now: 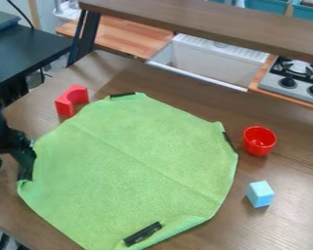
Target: Fold the cloth from bottom left to top right
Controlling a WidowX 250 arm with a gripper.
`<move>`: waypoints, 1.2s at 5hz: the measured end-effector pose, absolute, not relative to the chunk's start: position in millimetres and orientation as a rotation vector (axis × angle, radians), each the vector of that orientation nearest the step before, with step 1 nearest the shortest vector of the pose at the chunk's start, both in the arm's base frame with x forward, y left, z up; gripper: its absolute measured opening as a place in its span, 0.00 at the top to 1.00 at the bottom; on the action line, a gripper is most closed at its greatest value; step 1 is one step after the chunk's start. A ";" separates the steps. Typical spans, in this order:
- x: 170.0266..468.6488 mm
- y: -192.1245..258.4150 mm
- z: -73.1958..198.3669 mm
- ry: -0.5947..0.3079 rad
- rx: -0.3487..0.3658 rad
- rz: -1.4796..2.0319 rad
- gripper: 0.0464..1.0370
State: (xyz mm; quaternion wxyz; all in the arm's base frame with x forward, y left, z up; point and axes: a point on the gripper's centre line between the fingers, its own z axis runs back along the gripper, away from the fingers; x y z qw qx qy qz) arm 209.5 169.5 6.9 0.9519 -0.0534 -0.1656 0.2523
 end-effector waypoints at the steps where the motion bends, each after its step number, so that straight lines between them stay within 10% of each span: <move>1: 210.7 168.3 1.5 -0.335 -0.096 0.504 0.11; 4: 206.2 170.7 -4.5 -0.335 -0.067 0.560 0.89; 6: 198.0 174.7 -0.5 -0.293 -0.129 0.609 1.00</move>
